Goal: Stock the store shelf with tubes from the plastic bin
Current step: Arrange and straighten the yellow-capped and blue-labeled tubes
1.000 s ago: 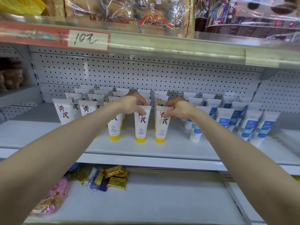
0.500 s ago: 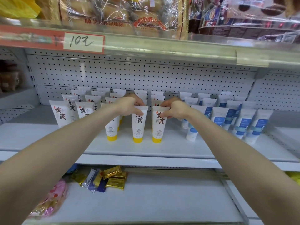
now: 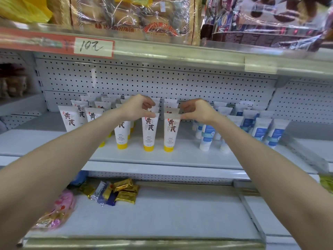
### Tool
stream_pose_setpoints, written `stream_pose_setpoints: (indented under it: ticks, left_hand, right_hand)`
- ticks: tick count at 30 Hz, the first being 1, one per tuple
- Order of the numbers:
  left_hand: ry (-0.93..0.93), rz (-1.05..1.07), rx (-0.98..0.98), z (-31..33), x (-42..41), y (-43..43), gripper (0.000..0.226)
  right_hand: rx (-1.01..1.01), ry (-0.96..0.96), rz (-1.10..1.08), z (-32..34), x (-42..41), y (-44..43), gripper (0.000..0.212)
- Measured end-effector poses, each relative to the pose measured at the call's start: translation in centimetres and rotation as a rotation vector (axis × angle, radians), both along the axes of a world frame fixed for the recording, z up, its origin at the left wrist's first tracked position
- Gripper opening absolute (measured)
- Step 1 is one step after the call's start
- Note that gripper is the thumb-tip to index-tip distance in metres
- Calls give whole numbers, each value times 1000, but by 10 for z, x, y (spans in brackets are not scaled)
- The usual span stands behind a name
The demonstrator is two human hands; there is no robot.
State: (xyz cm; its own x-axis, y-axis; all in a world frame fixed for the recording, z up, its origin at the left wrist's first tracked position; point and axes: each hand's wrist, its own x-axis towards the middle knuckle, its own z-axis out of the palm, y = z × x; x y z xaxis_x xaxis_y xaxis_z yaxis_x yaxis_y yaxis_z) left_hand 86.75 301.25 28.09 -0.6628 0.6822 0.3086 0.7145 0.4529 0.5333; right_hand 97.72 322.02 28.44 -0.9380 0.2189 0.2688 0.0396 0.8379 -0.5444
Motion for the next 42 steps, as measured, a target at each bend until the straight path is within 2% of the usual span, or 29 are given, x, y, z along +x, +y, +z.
stream_pose_setpoints:
  ticks: [9, 16, 25, 30, 37, 42]
  left_hand:
    - [36, -153, 81, 1, 51, 33, 44]
    - [66, -211, 35, -4, 87, 95, 47]
    - [26, -62, -1, -6, 86, 178, 59]
    - [23, 41, -9, -10, 85, 195, 51]
    - [-5, 93, -26, -11, 78, 203, 47]
    - [22, 94, -51, -8, 72, 206, 29]
  right_hand:
    - [-29, 43, -170, -1, 78, 26, 32]
    - [-2, 32, -237, -5, 112, 80, 38]
    - [182, -48, -95, 11, 104, 159, 45]
    - [226, -141, 15, 13, 85, 173, 50]
    - [298, -163, 59, 11, 68, 179, 49]
    - [306, -173, 49, 9, 62, 179, 40]
